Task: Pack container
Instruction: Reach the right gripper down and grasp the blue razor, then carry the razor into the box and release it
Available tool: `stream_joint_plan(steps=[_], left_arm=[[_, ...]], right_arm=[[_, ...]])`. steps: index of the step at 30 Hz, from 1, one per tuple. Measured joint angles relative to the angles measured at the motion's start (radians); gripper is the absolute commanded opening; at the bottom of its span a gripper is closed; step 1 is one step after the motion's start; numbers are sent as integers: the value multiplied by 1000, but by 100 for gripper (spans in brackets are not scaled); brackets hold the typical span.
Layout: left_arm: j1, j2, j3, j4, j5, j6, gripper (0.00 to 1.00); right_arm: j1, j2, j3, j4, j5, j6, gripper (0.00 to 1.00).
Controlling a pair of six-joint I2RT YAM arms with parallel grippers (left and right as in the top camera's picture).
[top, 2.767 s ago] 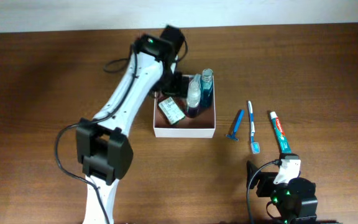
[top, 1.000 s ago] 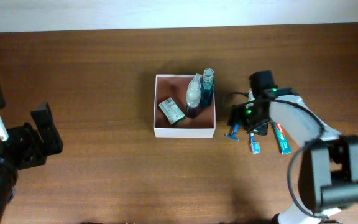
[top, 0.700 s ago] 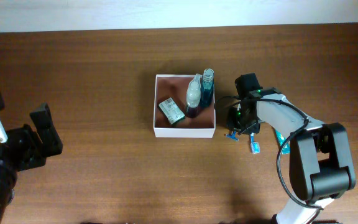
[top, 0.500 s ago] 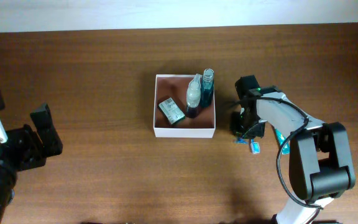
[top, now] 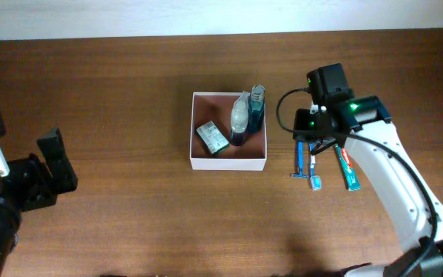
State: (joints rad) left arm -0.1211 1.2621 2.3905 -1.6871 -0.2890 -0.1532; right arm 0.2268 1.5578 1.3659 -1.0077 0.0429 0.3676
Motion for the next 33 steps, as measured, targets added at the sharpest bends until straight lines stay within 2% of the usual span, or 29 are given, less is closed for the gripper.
stream_joint_plan(steps=[4,12,17,20,28,32,33], left_arm=[[0,0,0,0,0,0,99],[0,0,0,0,0,0,99],[0,0,0,0,0,0,99],[0,0,0,0,0,0,100],[0,0,0,0,0,0,99],[0,0,0,0,0,0,99],[0,0,0,0,0,0,99]], right_arm=[[5,53,-9,27,3,-13,52],[5,342,-35,50,6,-13,52],[5,413,-38,63,6,-14,51],[5,422,-38,73,6,-13,45],[2,428,-60,100,1,-16,37],[-16,426,-86,116,-17,-13,17],[-20,425,-88,119,-23,-11,15]])
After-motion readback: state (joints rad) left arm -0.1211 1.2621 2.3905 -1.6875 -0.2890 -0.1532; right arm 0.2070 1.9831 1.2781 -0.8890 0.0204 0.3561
